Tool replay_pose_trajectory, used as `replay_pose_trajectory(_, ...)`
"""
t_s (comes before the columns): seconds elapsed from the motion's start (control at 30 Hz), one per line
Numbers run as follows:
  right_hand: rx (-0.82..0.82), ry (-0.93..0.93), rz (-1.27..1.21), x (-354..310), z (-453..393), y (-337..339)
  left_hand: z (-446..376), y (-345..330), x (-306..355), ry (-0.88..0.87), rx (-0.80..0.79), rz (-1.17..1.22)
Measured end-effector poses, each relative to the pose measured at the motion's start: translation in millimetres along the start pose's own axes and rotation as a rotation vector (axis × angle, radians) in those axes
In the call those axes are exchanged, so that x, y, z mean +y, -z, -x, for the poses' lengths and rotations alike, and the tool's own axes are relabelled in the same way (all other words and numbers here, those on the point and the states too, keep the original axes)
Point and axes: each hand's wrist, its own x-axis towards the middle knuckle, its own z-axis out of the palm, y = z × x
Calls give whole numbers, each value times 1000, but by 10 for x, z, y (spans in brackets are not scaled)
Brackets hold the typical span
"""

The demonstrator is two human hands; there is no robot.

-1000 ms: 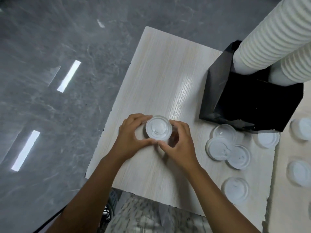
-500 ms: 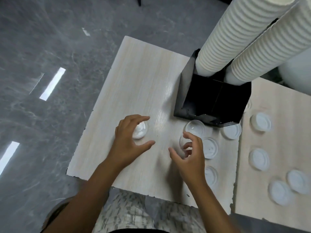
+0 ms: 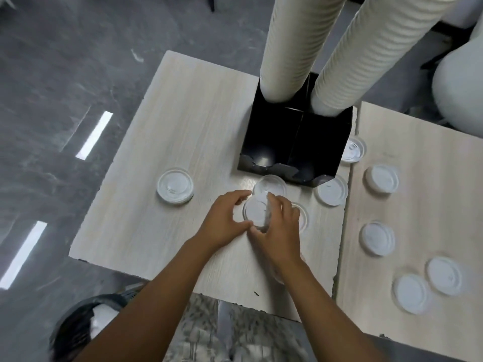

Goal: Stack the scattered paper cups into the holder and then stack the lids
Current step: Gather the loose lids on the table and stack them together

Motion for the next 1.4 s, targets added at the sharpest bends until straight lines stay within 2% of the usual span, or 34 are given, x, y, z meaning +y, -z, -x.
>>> replay_pose_trajectory(0.17,39,81,-17,-18,-52,58,76,80,114,60,53,93)
replay_pose_trajectory(0.27,56,134,-148,-166,-72,121,169,285,201,101,147,196)
replay_pose_trajectory(0.47,-47,200,-446,-746,-190,145,459,825,178,149,287,346)
replay_pose_trajectory(0.67,-166,276,-566,-1309,-290,-44,617,1246,10,189,338,454)
replay_pose_trajectory(0.8,-249,231,-656,-1495,-330,-170,621,1436,-131,251,343,580)
replay_pose_trajectory(1.0,-194,262,-525,-1568,-437,-295,532,1625,-325,248,370,608)
replay_pose_trajectory(1.23,-192,260,-360,-1472,-568,-508,409,1661,-500,228,409,460)
replay_pose_trajectory(1.4,-262,187,-278,-1392,-633,-714,313,1609,-714,210,430,305)
